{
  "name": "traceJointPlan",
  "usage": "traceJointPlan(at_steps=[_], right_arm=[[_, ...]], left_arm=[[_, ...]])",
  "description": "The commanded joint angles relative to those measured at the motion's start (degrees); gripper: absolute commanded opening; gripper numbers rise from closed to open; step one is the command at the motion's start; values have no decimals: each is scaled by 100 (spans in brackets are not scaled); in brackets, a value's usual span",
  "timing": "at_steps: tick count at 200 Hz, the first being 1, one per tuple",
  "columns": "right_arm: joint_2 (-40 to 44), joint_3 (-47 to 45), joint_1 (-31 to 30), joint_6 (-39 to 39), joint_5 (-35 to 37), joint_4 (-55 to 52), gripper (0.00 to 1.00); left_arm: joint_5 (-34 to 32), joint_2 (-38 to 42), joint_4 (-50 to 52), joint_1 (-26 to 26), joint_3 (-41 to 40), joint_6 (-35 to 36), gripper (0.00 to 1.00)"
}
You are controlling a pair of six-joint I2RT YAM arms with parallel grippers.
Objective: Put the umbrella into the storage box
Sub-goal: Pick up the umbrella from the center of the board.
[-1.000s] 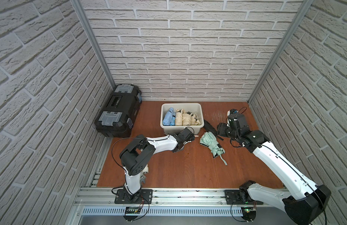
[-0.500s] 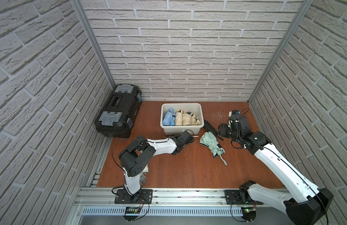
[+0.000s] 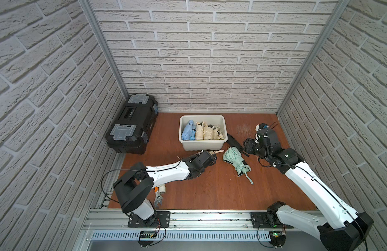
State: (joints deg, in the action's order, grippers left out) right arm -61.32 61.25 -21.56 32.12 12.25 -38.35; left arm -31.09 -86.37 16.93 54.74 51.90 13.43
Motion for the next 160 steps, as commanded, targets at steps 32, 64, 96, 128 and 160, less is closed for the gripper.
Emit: traceJointPlan(at_steps=[32,64,96,128,160], right_arm=[[147,-61,33,-479,-711,361,61],[79,-60,30,-848,-1613,696,61],[-205,-5,17,-1169,-3459,1265,68],[-693,187,-38,-1116,-4601,1550,73],[-986,333,-94,-996,-5195,2105,80]], left_arm=[[1303,1303,-41,-405,55,-2010,19],[2601,1979,-612,-1138,-186,-2940,19],[4040,2305,-1446,-2087,-502,-3899,19],[5206,2381,-2237,-2655,-670,-4471,19],[6263,2243,-3089,-2917,-718,-5052,21]])
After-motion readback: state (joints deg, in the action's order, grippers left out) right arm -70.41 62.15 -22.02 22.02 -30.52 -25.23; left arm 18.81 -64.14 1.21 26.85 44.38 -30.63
